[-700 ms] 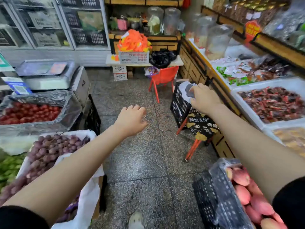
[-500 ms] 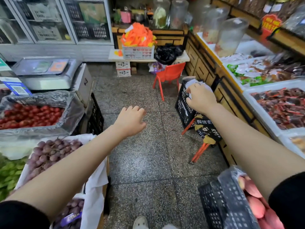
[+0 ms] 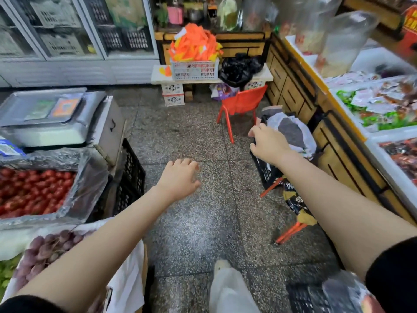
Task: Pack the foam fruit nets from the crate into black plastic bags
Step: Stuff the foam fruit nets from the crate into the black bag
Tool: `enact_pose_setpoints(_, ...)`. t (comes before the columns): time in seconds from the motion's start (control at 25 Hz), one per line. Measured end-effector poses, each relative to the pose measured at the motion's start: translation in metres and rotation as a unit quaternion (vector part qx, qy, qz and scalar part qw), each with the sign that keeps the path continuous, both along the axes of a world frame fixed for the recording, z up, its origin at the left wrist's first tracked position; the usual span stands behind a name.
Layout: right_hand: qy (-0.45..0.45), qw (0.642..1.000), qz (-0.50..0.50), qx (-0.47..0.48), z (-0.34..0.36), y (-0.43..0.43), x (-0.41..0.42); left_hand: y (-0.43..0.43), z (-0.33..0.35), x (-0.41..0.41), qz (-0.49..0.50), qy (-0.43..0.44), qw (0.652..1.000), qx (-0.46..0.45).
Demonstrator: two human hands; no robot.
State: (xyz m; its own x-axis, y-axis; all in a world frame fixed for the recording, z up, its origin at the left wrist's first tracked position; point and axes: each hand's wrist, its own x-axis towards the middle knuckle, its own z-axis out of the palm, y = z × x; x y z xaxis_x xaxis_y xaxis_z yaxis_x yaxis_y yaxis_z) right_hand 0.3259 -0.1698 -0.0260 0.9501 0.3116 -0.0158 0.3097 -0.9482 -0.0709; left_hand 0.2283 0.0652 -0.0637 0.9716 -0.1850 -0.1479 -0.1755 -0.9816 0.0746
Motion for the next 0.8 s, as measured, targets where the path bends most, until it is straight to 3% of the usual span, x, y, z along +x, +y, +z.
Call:
enact_pose_setpoints(0.4, 0.015, 1.000, 0.015, -0.008, -0.007, 0.000, 0.170, 0.003, -0.007, 0.146, 0.021, 0.010, 1.000, -0.004)
enact_pose_setpoints(0.8, 0.025, 0.999, 0.024, -0.017, -0.021, 0.072, 0.307, 0.079, -0.023, 0.273, 0.044, 0.025, 0.998, -0.029)
